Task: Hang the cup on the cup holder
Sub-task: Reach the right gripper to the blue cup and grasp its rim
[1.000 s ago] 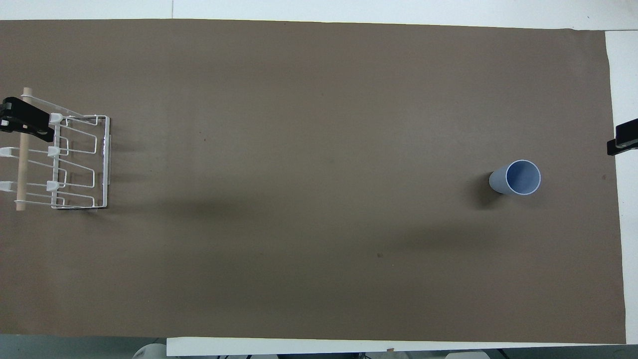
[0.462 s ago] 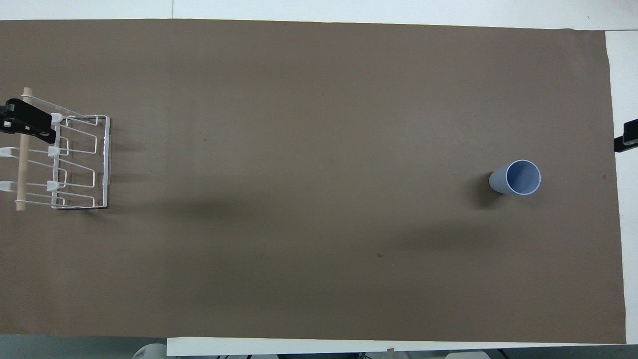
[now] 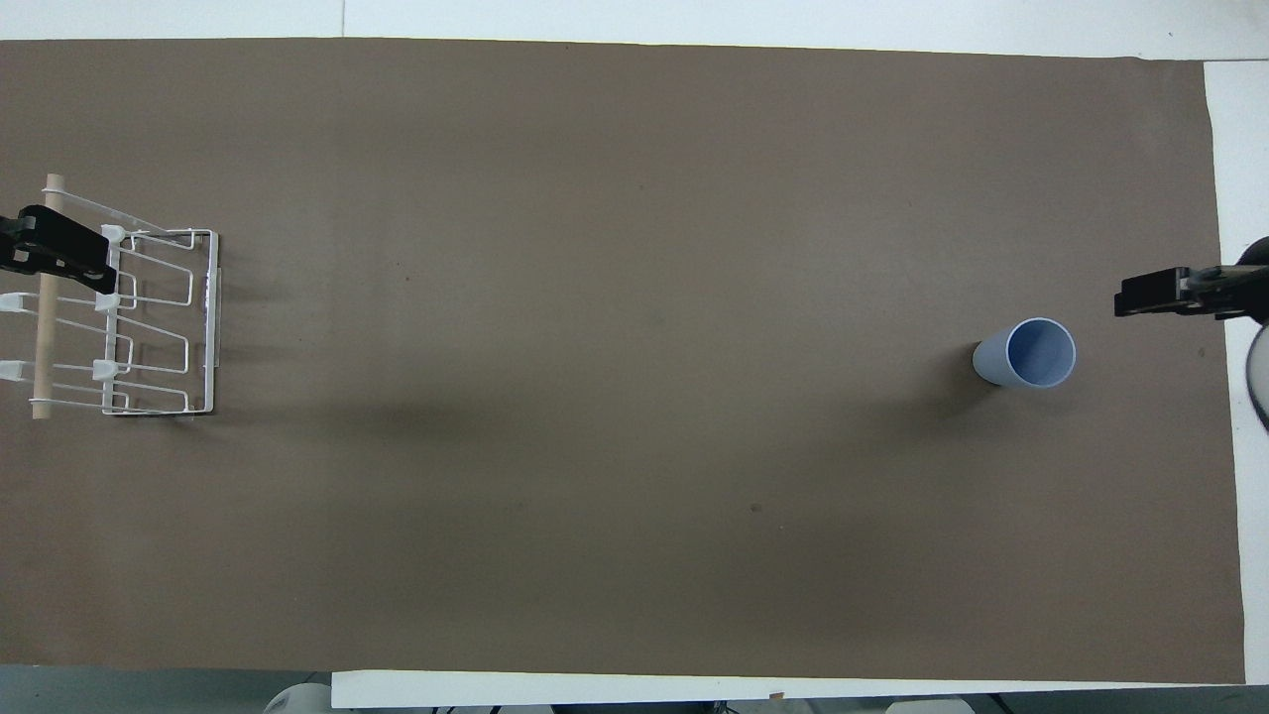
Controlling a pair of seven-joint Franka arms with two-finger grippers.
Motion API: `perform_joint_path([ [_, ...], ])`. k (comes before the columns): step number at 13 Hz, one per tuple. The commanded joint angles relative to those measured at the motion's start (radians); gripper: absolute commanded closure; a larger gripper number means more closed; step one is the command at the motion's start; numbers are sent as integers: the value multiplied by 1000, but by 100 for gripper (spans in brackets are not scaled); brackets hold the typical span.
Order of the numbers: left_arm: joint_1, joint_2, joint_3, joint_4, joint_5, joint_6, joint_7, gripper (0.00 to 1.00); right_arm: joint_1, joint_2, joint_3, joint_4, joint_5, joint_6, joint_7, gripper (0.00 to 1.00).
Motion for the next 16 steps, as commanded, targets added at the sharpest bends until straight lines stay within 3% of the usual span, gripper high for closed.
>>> perform_joint_path([
  [1,-16,-35,21,-43,-11,-3,6,0,-35,14,13,-97,13,73,-70,2],
  [4,-16,-42,21,-48,-12,-2,-8,0,-55,46,13,-148,15,174,-182,9],
  [8,-16,-43,21,-57,-11,0,-8,0,-56,101,13,-179,33,269,-193,11],
  [11,-22,-49,21,-65,-12,1,-9,0,-47,127,13,-180,50,279,-191,19],
  [12,-26,-52,23,-69,-12,1,-9,0,-48,129,13,-189,49,282,-197,28],
  [15,-26,-54,23,-74,-11,1,-21,0,-45,127,15,-194,50,286,-196,89],
  [16,-26,-52,23,-73,-11,1,-21,0,-44,127,15,-194,50,283,-198,99],
])
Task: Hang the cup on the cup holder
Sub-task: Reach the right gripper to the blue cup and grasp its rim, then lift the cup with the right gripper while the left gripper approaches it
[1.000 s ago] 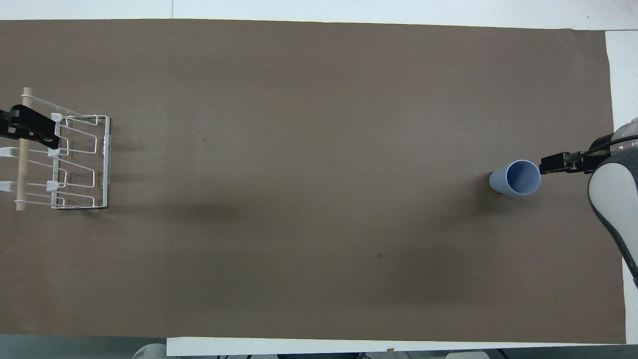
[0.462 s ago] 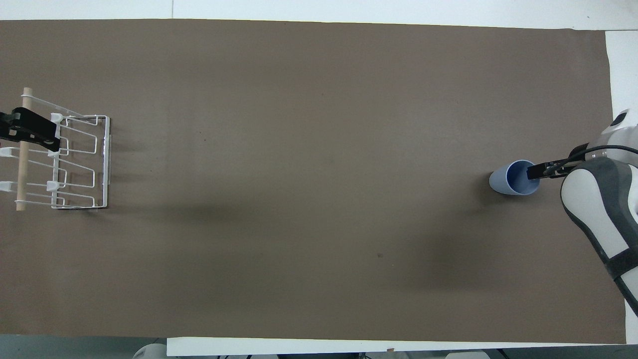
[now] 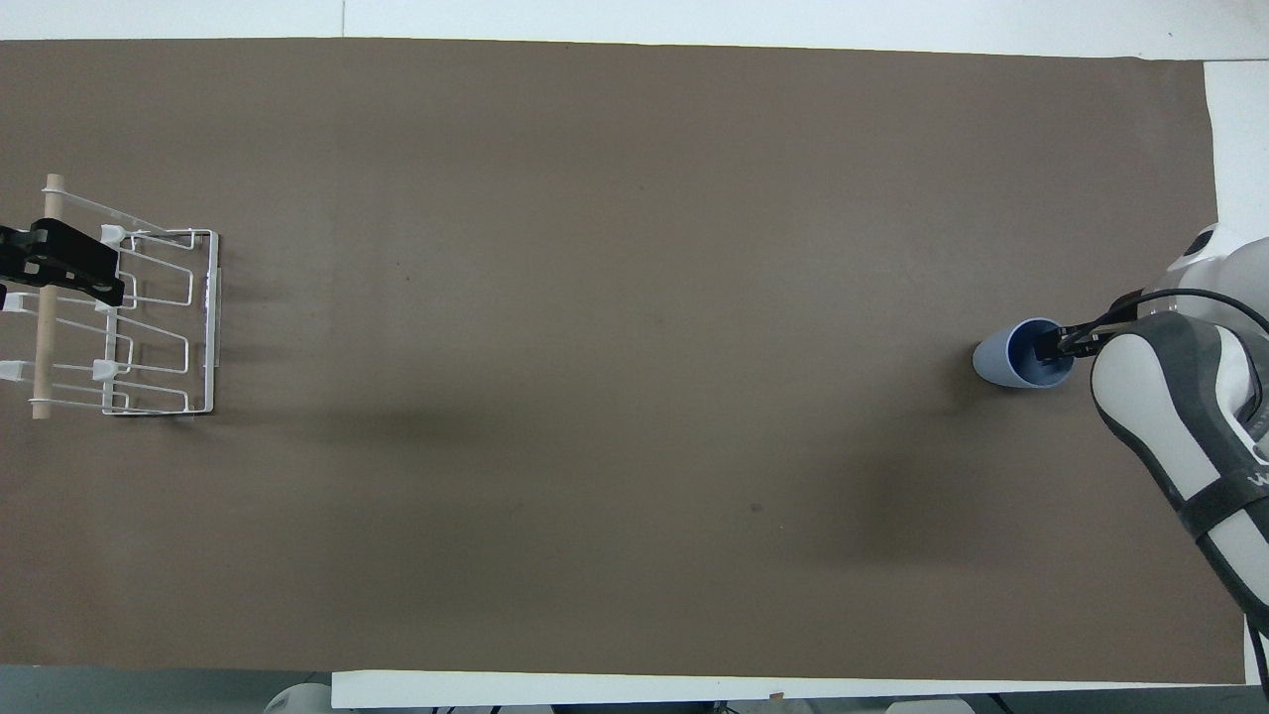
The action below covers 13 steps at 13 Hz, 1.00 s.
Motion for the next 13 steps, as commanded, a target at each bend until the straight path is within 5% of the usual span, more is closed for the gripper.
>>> perform_joint_path([
  [1,-21,-37,22,-41,-11,-5,-16,0,-3,-8,5,-16,24,13,-32,100],
  [4,-24,-75,17,-113,-8,8,-189,0,21,4,11,97,35,-132,-108,100],
  [6,-30,-84,11,-148,-49,70,-327,0,47,0,14,203,266,-272,-124,100],
  [9,-82,-93,11,-154,-251,86,-775,0,108,-6,29,219,689,-352,-113,100],
  [13,-91,-89,-145,-147,-374,179,-1429,0,387,-17,29,205,1075,-244,187,100],
])
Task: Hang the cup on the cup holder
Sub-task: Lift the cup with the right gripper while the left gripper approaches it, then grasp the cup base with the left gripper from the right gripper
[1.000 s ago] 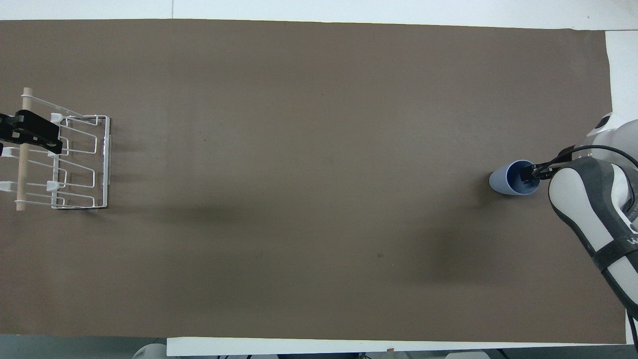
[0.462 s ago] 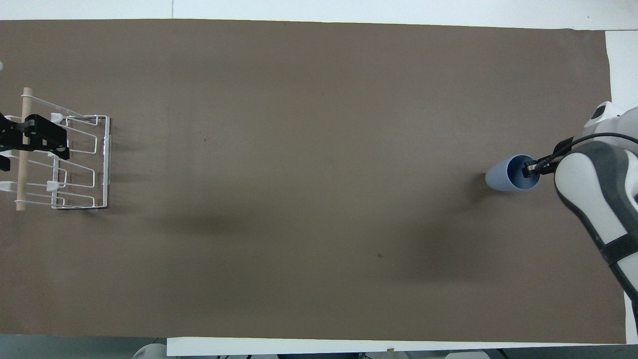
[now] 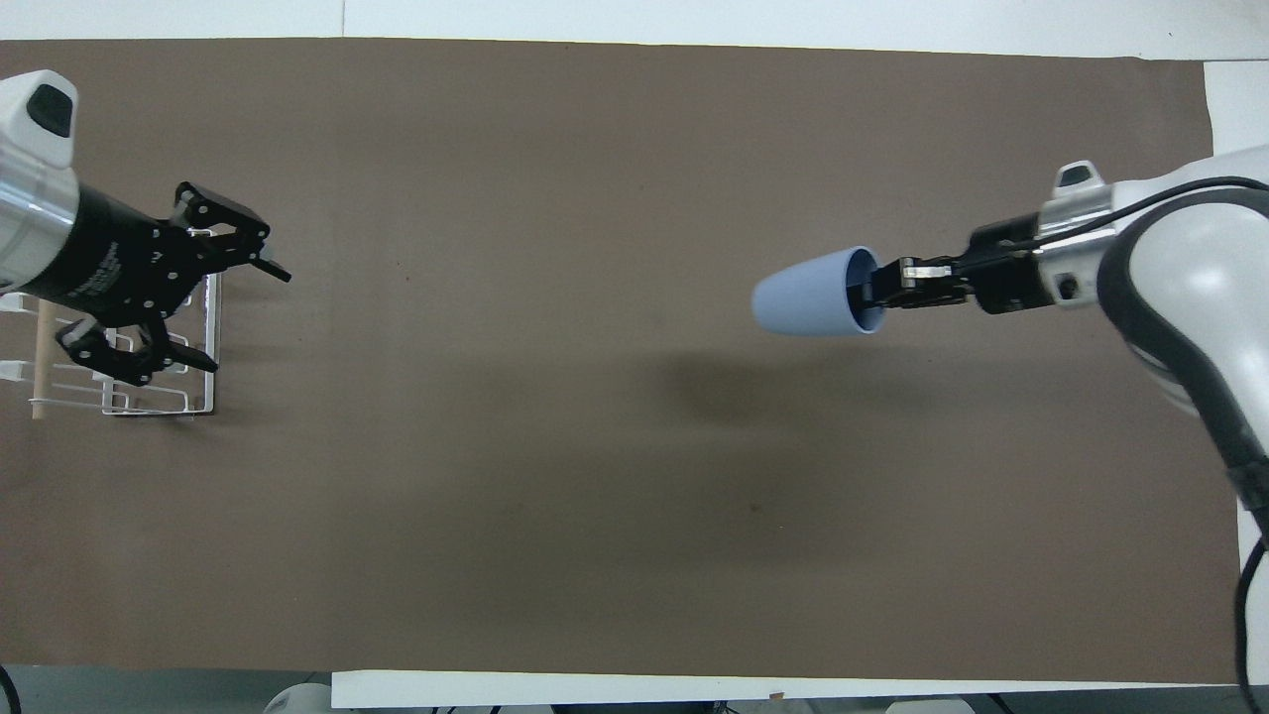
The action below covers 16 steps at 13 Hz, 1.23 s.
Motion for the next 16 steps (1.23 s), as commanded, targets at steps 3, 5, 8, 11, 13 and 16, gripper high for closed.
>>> perform_joint_path([
  [3,-12,-27,-140,-50,-128,192,-563,0,283,-2,-2,-12,341,292,212,100],
  [5,-19,-27,-189,-52,-141,235,-682,0,363,1,-2,-14,430,386,214,100],
  [8,-22,-29,-218,-114,-139,324,-685,0,405,1,-2,-14,526,405,221,100],
  [11,-27,-15,-224,-147,-139,439,-685,0,411,1,-2,-14,531,407,229,100],
  [13,-32,5,-224,-144,-139,474,-684,0,413,1,-2,-12,531,408,229,100],
  [16,-36,8,-227,-147,-138,519,-687,3,413,1,-2,-14,532,410,228,100],
])
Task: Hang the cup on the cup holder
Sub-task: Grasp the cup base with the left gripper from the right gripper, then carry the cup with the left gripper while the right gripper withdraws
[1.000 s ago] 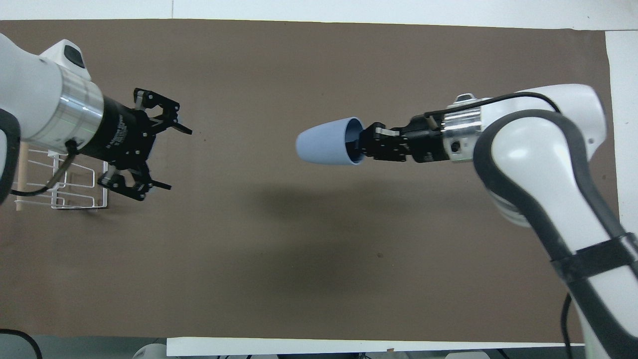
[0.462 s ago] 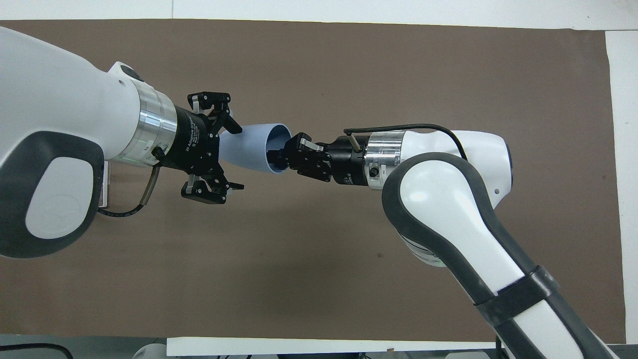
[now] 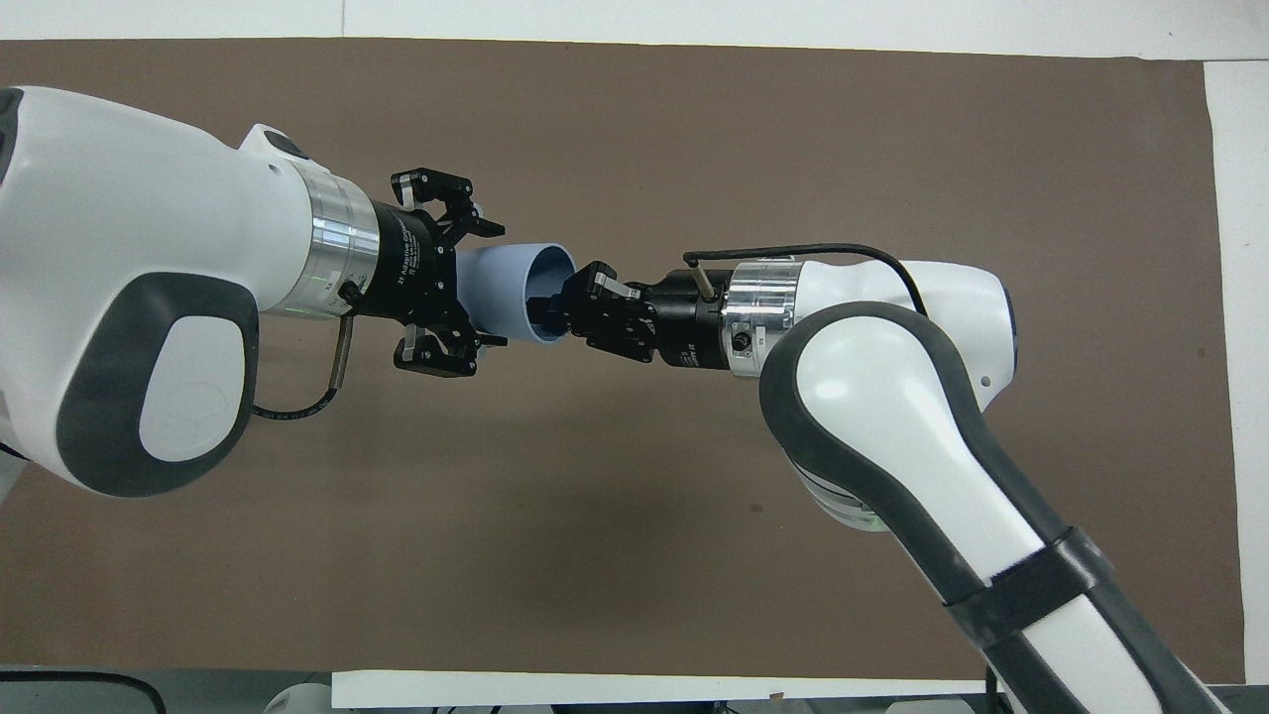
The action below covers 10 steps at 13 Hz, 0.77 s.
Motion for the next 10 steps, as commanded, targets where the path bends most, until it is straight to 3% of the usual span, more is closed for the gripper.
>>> perform_joint_path([
  [1,-16,4,-13,-14,-11,39,-1,95,7,-8,-3,-1,23,5,9,100],
  [2,-17,4,-25,-17,-8,40,6,100,7,-7,-3,-1,21,18,10,100],
  [6,-12,7,-25,-2,9,11,33,100,10,-5,-3,1,23,27,12,100],
  [7,-6,7,-25,0,50,-15,38,100,9,-5,-3,-1,21,24,21,91],
  [8,0,6,-22,3,78,-68,33,100,7,-5,-3,1,20,25,38,42],
  [9,22,6,-19,3,110,-117,35,100,6,-5,-4,1,7,31,39,4],
  [10,25,6,-21,3,208,-136,33,100,-10,-5,-9,4,3,39,36,0],
])
